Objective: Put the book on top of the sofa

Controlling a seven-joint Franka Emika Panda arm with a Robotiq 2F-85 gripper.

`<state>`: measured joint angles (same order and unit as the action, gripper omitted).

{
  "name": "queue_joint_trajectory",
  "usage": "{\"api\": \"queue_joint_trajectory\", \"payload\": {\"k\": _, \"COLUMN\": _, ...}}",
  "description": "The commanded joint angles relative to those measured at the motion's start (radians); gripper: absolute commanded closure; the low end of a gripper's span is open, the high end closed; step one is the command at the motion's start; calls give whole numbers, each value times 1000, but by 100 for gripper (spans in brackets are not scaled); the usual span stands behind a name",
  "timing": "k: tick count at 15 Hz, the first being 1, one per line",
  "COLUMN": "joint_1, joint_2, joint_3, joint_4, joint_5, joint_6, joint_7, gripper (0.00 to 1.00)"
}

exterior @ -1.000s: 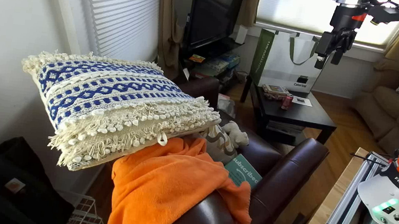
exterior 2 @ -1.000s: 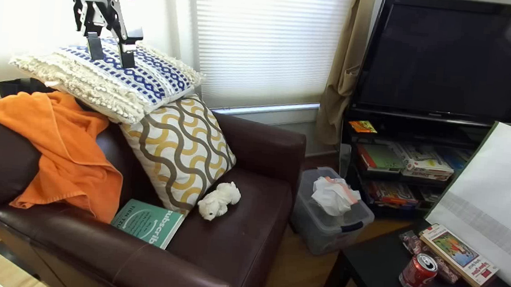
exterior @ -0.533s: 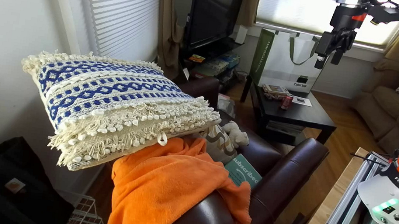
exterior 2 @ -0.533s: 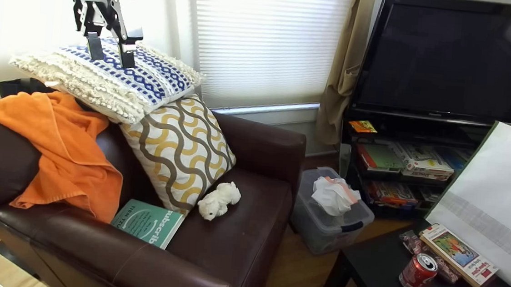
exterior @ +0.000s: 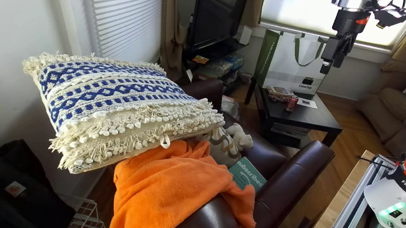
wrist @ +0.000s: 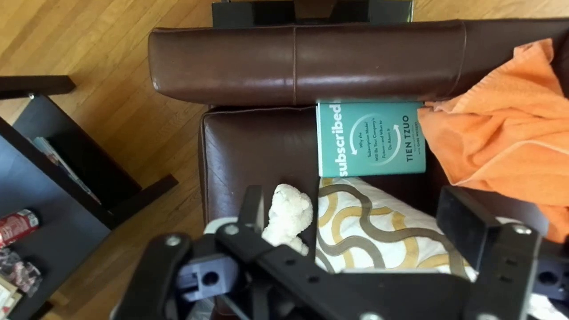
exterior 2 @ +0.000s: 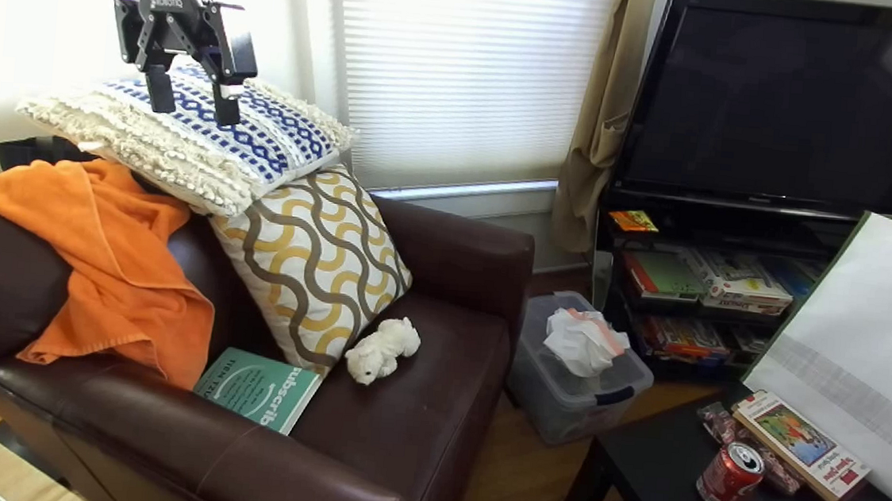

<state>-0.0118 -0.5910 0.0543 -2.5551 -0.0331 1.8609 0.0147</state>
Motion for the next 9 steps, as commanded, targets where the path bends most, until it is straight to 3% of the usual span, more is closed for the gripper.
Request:
{"api": "queue_joint_trajectory", "payload": {"k": 1, "joint_1": 48, "joint_2": 106, "joint_3": -26, "joint_4": 15, "joint_5": -31, "joint_6": 57, "joint_7": -154, "gripper": 0}}
{"api": "queue_joint_trajectory", "payload": {"k": 3, "joint_1": 62, "joint_2": 180, "joint_3": -34, "joint_4": 25, "joint_5": -16, "joint_6": 115, "joint_7": -213, "gripper": 0}}
{"api": "queue_joint_trajectory", "payload": {"k": 6, "joint_1": 62, "joint_2": 294, "joint_3": -26, "joint_4": 57, "joint_5": 10, "joint_6": 159, "joint_7": -183, "gripper": 0}}
{"api": "queue_joint_trajectory", "payload": {"k": 7, "joint_1": 58, "joint_2": 209, "joint_3": -20, "joint_4": 15, "joint_5": -7, "joint_6": 150, "joint_7": -170, "gripper": 0}}
{"api": "queue_joint_trajectory", "payload": {"k": 9, "joint_1": 58, "joint_2": 246, "joint_3": -19, "joint_4": 25, "joint_5": -7, "joint_6": 156, "joint_7": -171, "gripper": 0}}
